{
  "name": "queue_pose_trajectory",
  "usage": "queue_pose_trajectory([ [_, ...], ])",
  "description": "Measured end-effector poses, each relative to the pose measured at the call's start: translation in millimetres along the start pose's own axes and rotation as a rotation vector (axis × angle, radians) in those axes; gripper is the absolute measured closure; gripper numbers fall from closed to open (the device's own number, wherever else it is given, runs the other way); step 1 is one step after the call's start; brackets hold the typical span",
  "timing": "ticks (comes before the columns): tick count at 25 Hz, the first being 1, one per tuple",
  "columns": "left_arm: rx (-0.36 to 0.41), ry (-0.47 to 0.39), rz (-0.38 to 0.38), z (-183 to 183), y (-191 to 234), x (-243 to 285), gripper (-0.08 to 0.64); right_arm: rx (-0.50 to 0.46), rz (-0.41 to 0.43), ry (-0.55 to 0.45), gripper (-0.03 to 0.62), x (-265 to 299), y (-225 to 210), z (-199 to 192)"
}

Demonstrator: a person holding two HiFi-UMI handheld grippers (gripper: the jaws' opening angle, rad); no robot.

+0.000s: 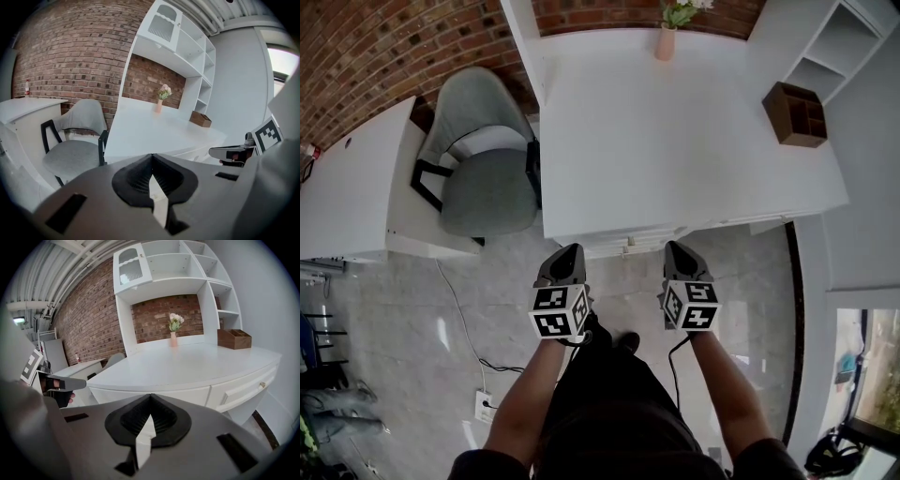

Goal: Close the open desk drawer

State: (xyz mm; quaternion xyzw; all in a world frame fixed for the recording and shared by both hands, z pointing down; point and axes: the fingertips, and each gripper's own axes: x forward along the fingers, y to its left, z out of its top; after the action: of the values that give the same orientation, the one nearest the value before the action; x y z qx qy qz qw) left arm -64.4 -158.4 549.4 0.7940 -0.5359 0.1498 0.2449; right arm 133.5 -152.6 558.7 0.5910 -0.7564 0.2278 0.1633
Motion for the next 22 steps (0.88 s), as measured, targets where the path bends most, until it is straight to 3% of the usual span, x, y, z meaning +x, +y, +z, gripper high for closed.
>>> queue_pose_trajectory([
  [7, 0.063, -0.052, -0.014, 12.1, -14.6, -31.3, 0.551, 0.014, 0.029, -0.08, 0.588, -40.3, 6.2, 18.3],
  [22, 0.111, -0.132, -0.014, 26.2, -32.2, -89.9, 0.551, 0.008, 0.066, -0.17, 0.588, -103.0, 26.7, 32.9],
])
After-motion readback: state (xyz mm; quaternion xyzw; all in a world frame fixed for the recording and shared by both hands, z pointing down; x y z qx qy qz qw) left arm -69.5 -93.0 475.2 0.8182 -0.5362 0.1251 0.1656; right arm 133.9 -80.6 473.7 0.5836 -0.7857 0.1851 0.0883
